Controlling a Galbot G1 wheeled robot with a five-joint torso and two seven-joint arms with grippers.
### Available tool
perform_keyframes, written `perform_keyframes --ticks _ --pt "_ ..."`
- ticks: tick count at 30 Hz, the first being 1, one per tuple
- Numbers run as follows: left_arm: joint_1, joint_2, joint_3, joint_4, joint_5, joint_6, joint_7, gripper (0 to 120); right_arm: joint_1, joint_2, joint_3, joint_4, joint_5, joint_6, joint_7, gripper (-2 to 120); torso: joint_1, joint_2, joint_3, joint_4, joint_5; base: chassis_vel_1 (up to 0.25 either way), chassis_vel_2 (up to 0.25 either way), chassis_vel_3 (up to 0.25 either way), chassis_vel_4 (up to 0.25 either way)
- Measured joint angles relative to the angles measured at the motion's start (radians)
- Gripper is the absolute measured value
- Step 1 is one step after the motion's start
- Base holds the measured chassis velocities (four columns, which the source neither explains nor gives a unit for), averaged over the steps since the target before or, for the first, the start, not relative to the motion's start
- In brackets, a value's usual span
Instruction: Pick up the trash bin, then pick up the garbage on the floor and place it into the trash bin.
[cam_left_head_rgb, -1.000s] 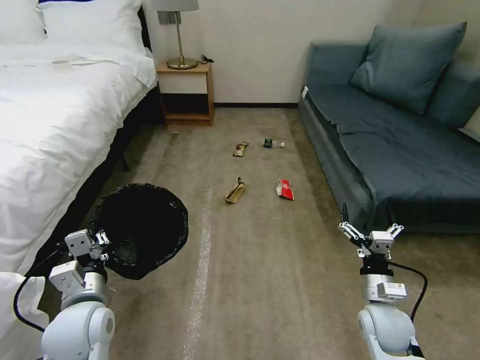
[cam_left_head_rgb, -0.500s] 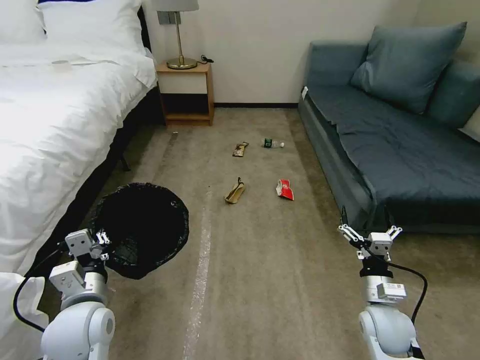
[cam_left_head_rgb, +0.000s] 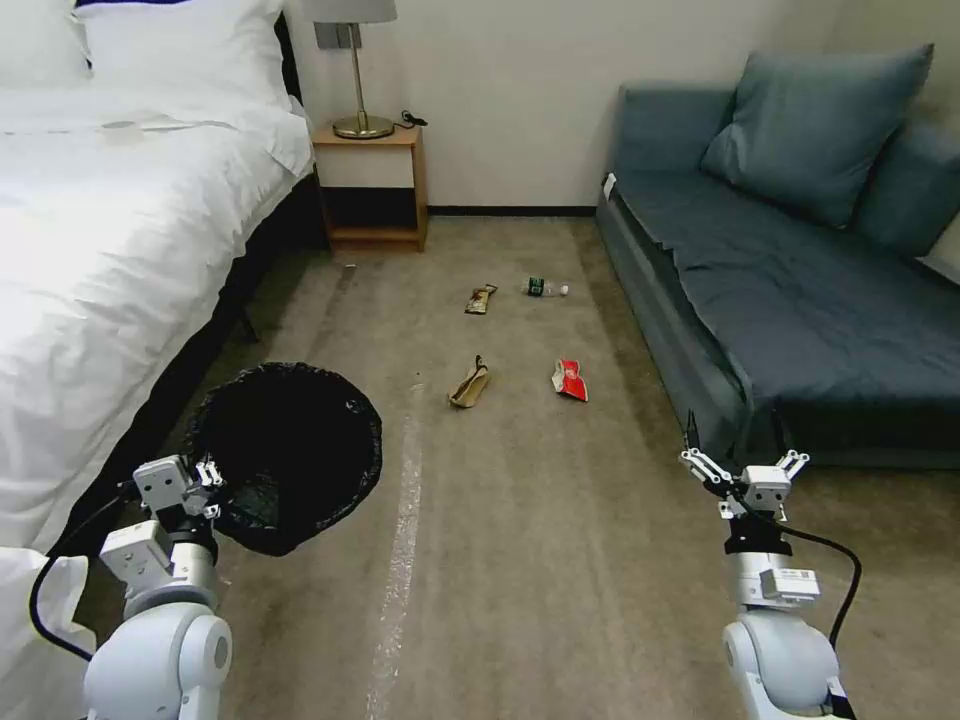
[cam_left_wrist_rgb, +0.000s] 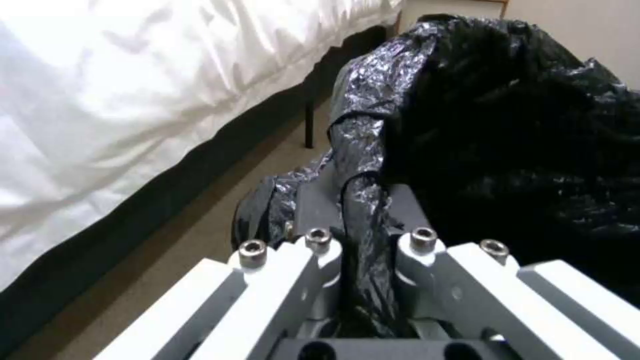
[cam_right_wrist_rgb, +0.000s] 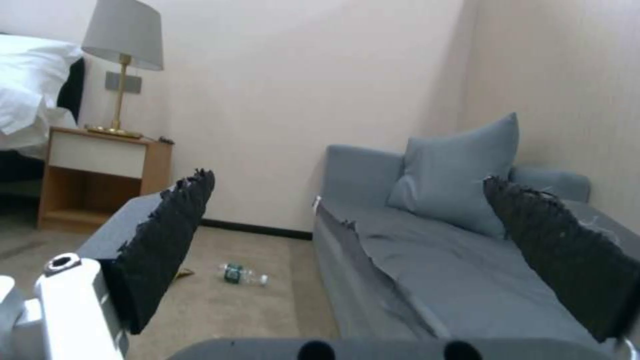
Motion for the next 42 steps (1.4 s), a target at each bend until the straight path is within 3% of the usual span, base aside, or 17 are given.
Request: perform_keyframes --ticks 42 --pt "-0.004 -0.002 -0.004 0.01 0.002 -0.019 0.017 4 -0.006 0.006 0.013 -0.009 0.007 0.029 -0.018 100 0.0 0.0 0.0 0.0 0.0 -0.045 0.041 0.045 -0.042"
